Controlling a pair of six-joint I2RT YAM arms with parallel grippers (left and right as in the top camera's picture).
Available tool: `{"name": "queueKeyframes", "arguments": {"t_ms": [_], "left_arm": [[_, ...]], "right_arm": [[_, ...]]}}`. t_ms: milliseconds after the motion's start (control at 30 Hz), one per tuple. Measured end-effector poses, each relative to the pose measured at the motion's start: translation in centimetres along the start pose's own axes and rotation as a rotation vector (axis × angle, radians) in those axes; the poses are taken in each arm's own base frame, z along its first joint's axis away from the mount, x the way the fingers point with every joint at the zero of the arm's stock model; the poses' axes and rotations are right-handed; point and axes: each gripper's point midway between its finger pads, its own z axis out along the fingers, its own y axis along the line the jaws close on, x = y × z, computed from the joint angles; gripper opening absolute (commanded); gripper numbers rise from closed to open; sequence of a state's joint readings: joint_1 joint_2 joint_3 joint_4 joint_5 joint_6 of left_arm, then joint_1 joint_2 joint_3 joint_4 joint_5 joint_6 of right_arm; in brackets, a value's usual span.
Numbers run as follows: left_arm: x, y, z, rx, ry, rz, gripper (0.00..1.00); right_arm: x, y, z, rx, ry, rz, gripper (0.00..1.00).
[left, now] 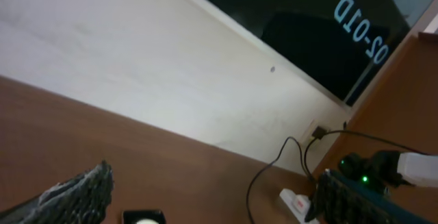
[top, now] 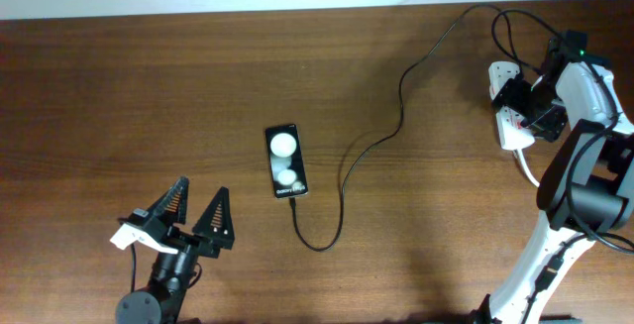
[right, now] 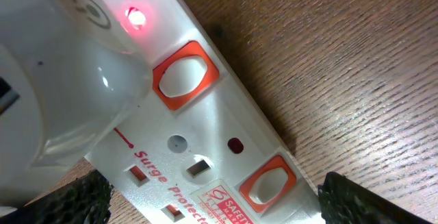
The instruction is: Plug charger to phone and switch on socket
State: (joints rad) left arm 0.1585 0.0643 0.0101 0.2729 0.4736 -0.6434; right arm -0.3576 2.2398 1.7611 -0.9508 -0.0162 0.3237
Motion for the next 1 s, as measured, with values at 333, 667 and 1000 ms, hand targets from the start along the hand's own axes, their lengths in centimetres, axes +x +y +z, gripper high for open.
{"name": "queueKeyframes", "arguments": {"t_ms": [333, 667, 1000], "left_arm": [[3.2, 2.8, -0.7, -0.12, 0.119, -0.082, 0.99], [4.5, 3.9, -1.2, -0.173, 0.165, -0.117, 0.99], [5.1, 3.0, -1.0, -0.137, 0.19, -0.121, 0.99]], "right_arm": [[0.0, 0.0, 0.0, 0.0, 0.0, -0.002, 0.99], [0.0, 0.0, 0.0, 0.0, 0.0, -0.002, 0.99], [0.0, 0.0, 0.0, 0.0, 0.0, -0.002, 0.99]]}}
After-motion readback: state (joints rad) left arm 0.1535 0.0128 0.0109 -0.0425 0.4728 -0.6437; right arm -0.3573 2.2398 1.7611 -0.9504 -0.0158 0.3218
